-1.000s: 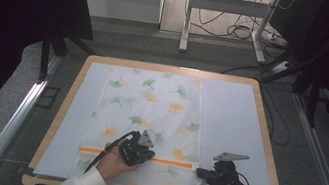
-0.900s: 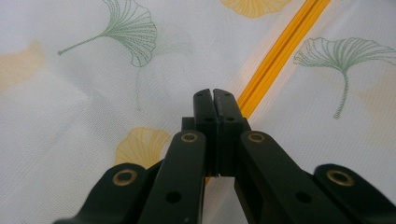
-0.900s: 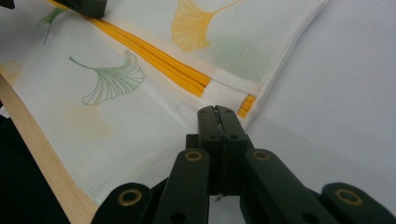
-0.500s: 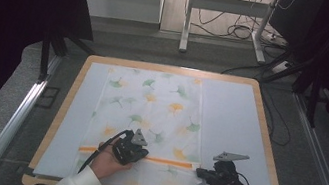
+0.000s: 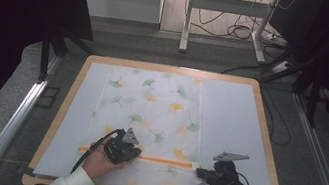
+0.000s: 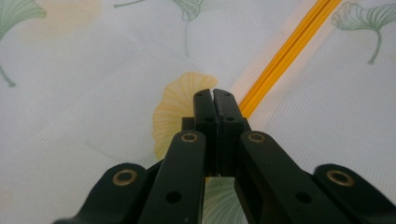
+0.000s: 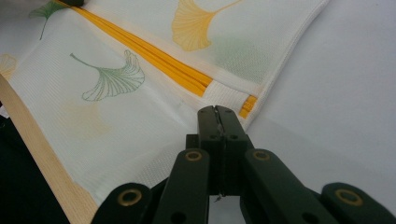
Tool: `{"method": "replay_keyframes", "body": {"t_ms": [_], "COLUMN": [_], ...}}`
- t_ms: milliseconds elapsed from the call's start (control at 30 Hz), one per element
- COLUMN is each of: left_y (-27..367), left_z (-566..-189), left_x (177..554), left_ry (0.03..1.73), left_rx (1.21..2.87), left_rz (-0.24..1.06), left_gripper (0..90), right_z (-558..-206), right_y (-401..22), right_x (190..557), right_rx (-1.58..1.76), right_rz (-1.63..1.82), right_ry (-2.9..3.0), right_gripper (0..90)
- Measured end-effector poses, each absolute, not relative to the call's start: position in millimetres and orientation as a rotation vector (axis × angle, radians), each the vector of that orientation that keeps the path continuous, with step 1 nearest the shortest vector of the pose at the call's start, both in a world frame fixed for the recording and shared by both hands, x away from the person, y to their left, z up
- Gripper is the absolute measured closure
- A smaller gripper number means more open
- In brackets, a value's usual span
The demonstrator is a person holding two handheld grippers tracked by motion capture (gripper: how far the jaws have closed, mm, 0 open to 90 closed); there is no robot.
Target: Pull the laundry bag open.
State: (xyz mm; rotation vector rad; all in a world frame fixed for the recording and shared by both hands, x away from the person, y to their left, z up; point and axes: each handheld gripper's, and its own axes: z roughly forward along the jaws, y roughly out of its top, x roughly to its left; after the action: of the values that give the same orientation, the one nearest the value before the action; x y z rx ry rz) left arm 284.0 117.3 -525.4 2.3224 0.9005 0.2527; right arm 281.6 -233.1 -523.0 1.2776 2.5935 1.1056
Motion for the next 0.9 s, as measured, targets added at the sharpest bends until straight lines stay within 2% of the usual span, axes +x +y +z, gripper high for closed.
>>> {"method": "replay_keyframes", "body": {"t_ms": [900], "left_y": [152], "left_z": [-525], "left_x": [276], "left_ry": [0.977], "left_rx": [2.295], "left_rz": [0.263], "left_gripper": [90.0], "right_z": [-523], "right_y": [-232], "right_x": [281], "right_rx": [1.276], "right_rz": [1.102], "right_ry": [2.590], "right_gripper": [89.2]}}
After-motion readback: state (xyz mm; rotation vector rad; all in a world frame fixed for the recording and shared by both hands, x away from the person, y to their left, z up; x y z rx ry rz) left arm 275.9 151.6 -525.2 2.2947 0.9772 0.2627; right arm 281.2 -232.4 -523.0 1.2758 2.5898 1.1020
